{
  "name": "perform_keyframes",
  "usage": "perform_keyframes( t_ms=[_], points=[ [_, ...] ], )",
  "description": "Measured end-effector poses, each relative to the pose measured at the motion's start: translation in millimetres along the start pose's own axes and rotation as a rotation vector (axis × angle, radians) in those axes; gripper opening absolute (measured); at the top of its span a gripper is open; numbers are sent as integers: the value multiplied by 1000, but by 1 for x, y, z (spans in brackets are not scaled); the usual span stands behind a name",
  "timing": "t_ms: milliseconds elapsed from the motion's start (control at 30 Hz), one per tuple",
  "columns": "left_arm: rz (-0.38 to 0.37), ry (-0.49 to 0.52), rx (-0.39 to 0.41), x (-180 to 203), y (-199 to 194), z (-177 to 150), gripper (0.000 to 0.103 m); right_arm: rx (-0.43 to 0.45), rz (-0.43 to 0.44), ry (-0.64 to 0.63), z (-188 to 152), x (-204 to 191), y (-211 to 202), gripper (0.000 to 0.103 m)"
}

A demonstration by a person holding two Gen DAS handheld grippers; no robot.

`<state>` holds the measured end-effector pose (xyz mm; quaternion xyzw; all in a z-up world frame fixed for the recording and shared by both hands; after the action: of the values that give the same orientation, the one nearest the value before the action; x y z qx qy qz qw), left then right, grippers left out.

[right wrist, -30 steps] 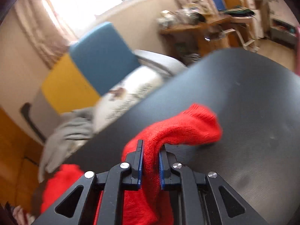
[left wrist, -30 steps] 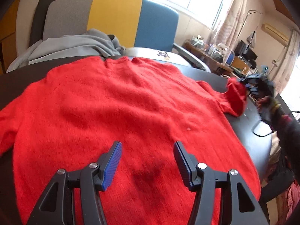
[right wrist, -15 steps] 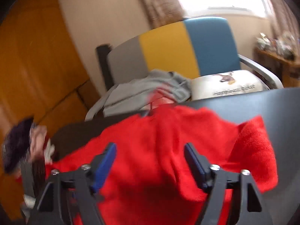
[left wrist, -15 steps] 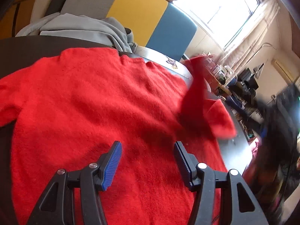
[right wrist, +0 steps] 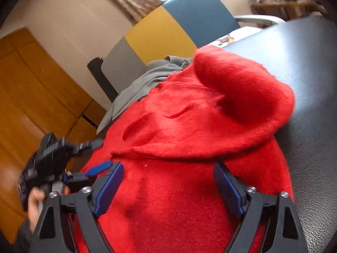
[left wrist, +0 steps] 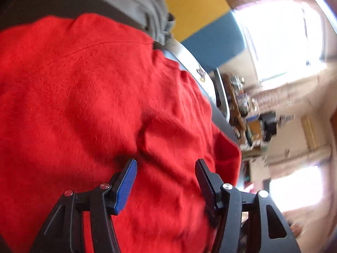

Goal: Fold clothes

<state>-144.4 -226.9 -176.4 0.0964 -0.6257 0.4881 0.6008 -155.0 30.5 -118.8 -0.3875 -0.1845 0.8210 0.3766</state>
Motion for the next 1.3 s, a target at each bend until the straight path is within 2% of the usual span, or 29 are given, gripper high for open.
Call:
perform_keyframes(
  t_ms=[67,267,333,367,400,533,567,700,833,933,1033,1100,1167,1200,1300],
  points=[
    [19,-18,-14,0,10,6,58,-7,8,-30,-1,-5,3,102],
    [43,-30,-41,10,31,15,57,8,53,-19,-5,2,-4,103],
    [91,17,-32,18,34,20,44,12,58,-18,-6,1,-4,103],
    [112,35,-31,22,35,24,10,12,60,-18,-6,1,-1,103],
    [132,54,-29,26,35,28,6,13,62,-17,-7,1,-1,103],
    [80,153,63,72,14,60,7,14,65,-17,-9,-3,0,103],
    [37,208,112,94,-3,69,7,14,65,-17,-9,-3,-1,103],
    [-47,364,249,145,-61,83,7,13,59,-19,-11,-5,-2,103],
    [4,403,299,129,-92,80,7,9,52,-21,-13,-7,-2,103],
    [72,377,279,89,-93,72,7,4,42,-24,-14,-8,-2,103],
    [107,338,259,45,-96,60,7,1,34,-24,-13,-10,0,103],
    [113,287,243,22,-94,60,7,-5,30,-22,-13,-10,0,103],
    [93,287,252,23,-97,65,7,-18,34,-9,-11,-9,0,103],
    [83,289,257,25,-98,69,7,-34,53,21,-8,-7,-1,103],
    [47,306,277,33,-104,75,7,-53,204,217,13,9,-9,103]
  ],
)
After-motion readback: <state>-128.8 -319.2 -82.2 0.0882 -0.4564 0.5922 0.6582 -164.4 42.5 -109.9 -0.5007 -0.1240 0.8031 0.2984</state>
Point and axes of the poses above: each gripper's, at about its wrist camera, not at the fingertips, and y roughly the way its jaws point, x to its right, z to its top, the point moved 5 cm from there along y, roughly the way its jaws point, and after that the axes turned 8 degrees about -z, right-handed, at the moved point
